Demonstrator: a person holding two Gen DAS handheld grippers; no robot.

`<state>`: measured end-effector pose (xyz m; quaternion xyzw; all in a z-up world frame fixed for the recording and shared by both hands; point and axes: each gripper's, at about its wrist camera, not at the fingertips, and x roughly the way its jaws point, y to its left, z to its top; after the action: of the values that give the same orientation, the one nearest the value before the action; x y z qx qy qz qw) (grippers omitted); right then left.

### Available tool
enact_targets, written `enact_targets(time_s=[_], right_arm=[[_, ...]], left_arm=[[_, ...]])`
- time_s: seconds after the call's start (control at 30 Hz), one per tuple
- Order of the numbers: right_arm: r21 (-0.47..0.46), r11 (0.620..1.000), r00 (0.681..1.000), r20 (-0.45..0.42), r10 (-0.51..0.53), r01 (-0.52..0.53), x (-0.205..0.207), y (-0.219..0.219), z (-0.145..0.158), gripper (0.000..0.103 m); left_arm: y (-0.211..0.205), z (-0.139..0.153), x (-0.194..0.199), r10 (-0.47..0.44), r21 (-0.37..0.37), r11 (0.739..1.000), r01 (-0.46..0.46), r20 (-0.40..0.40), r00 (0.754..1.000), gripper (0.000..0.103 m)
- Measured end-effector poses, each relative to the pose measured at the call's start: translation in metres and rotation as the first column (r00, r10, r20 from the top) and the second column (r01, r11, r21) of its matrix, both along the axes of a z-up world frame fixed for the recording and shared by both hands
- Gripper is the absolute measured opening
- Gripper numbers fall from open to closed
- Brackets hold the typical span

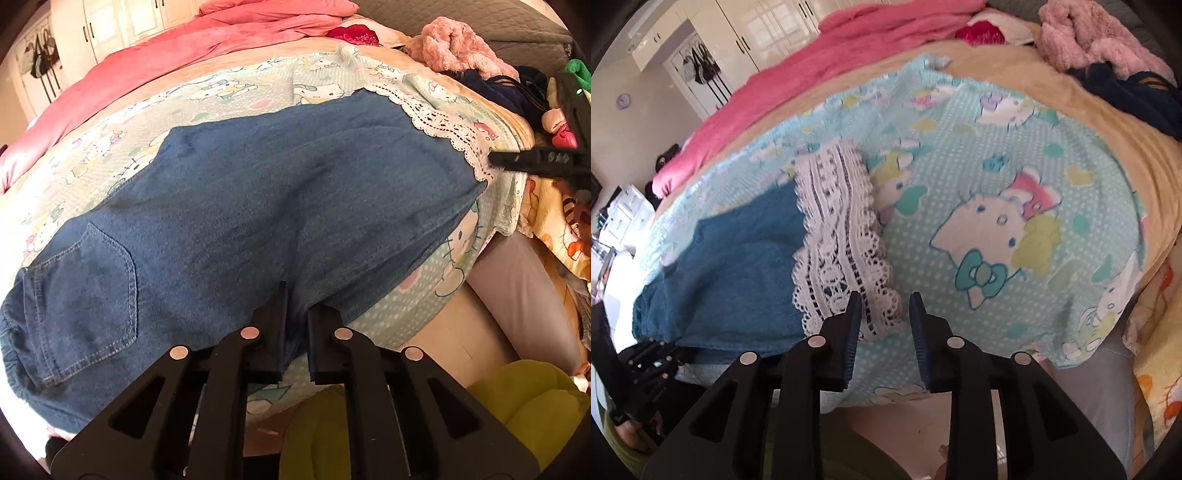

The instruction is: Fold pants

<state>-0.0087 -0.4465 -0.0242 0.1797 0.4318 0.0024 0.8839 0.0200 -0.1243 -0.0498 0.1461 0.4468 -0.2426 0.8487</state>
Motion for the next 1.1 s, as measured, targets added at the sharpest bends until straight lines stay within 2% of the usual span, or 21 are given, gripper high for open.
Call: enact_targets(time_s=[0.03, 0.13, 0.2, 0.3, 0.33, 0.4, 0.43, 0.47, 0.5, 0.6, 0.63, 0.7, 0.77, 0.83, 0.9, 0.93, 0.97, 1.0, 1.03, 1.1], right_arm=[[-0.011, 1.000, 1.000, 0.020, 0.000, 0.000, -0.003, 0.001, 0.005, 0.027], [-0.049, 0.997, 0.993, 0.096, 0.071, -0.067, -0.007, 0.017, 0.021, 0.027], [-0.052, 0.992, 0.988, 0.099, 0.121, -0.117, -0.004, 0.028, 0.019, 0.027], [-0.068, 0.980, 0.981, 0.041, 0.189, -0.186, 0.007, 0.047, 0.002, 0.027], [-0.082, 0.977, 0.980, 0.003, 0.198, -0.197, 0.011, 0.050, -0.007, 0.027], [-0.081, 0.978, 0.981, -0.038, 0.190, -0.192, 0.015, 0.049, -0.020, 0.027], [-0.068, 0.979, 0.982, -0.035, 0.188, -0.190, 0.015, 0.049, -0.022, 0.027], [-0.052, 0.981, 0.982, -0.030, 0.186, -0.187, 0.015, 0.047, -0.022, 0.027], [-0.038, 0.982, 0.982, -0.029, 0.185, -0.186, 0.015, 0.045, -0.021, 0.027], [-0.001, 0.984, 0.983, -0.026, 0.180, -0.180, 0.014, 0.038, -0.020, 0.027], [0.010, 0.984, 0.984, -0.024, 0.178, -0.178, 0.014, 0.037, -0.020, 0.027], [0.015, 0.984, 0.984, -0.025, 0.175, -0.175, 0.015, 0.038, -0.018, 0.027], [0.005, 0.984, 0.983, -0.027, 0.179, -0.179, 0.016, 0.040, -0.018, 0.028], [-0.003, 0.983, 0.983, -0.032, 0.181, -0.181, 0.016, 0.041, -0.018, 0.028], [-0.006, 0.984, 0.983, -0.034, 0.180, -0.180, 0.017, 0.042, -0.019, 0.028], [-0.008, 0.984, 0.983, -0.035, 0.180, -0.180, 0.019, 0.042, -0.018, 0.028], [-0.010, 0.984, 0.983, -0.036, 0.180, -0.180, 0.019, 0.042, -0.019, 0.029], [-0.012, 0.983, 0.983, -0.036, 0.182, -0.182, 0.019, 0.043, -0.018, 0.029], [-0.016, 0.983, 0.983, -0.036, 0.183, -0.183, 0.019, 0.043, -0.019, 0.029], [-0.030, 0.982, 0.982, -0.036, 0.185, -0.186, 0.017, 0.045, -0.016, 0.029]], left_arm=[[0.000, 0.000, -0.001, -0.003, 0.000, 1.000, 0.003, -0.005, 1.000, 0.008], [0.001, 0.003, -0.008, -0.012, -0.009, 1.000, 0.012, -0.017, 1.000, 0.031], [0.006, 0.005, -0.013, -0.007, -0.016, 1.000, 0.007, -0.020, 1.000, 0.032], [0.025, 0.018, -0.019, 0.021, -0.055, 0.998, -0.021, -0.012, 1.000, 0.040], [0.031, 0.021, -0.020, 0.034, -0.062, 0.997, -0.034, -0.005, 0.999, 0.047], [0.049, 0.029, -0.018, 0.093, -0.075, 0.993, -0.092, 0.010, 0.996, 0.055], [0.064, 0.033, -0.014, 0.152, -0.083, 0.985, -0.150, 0.020, 0.988, 0.063], [0.077, 0.036, -0.010, 0.207, -0.087, 0.975, -0.204, 0.030, 0.978, 0.074], [0.085, 0.038, -0.007, 0.247, -0.088, 0.966, -0.243, 0.039, 0.968, 0.079], [0.124, 0.044, 0.003, 0.402, -0.076, 0.915, -0.397, 0.084, 0.912, 0.082], [0.138, 0.047, 0.006, 0.458, -0.058, 0.889, -0.454, 0.113, 0.882, 0.086], [0.158, 0.048, 0.011, 0.526, -0.028, 0.849, -0.528, 0.145, 0.838, 0.093], [0.180, 0.046, 0.018, 0.601, 0.001, 0.794, -0.608, 0.153, 0.784, 0.093], [0.193, 0.043, 0.027, 0.636, -0.002, 0.767, -0.642, 0.134, 0.760, 0.093], [0.195, 0.036, 0.038, 0.634, 0.013, 0.769, -0.639, 0.109, 0.766, 0.093], [0.193, 0.030, 0.043, 0.620, 0.020, 0.781, -0.624, 0.092, 0.779, 0.089], [0.191, 0.025, 0.046, 0.605, 0.010, 0.795, -0.607, 0.065, 0.793, 0.060], [0.191, 0.021, 0.047, 0.603, 0.005, 0.797, -0.604, 0.049, 0.796, 0.045], [0.190, 0.018, 0.047, 0.603, 0.006, 0.797, -0.604, 0.046, 0.796, 0.040], [0.189, 0.020, 0.048, 0.585, 0.016, 0.809, -0.588, 0.072, 0.808, 0.037]])
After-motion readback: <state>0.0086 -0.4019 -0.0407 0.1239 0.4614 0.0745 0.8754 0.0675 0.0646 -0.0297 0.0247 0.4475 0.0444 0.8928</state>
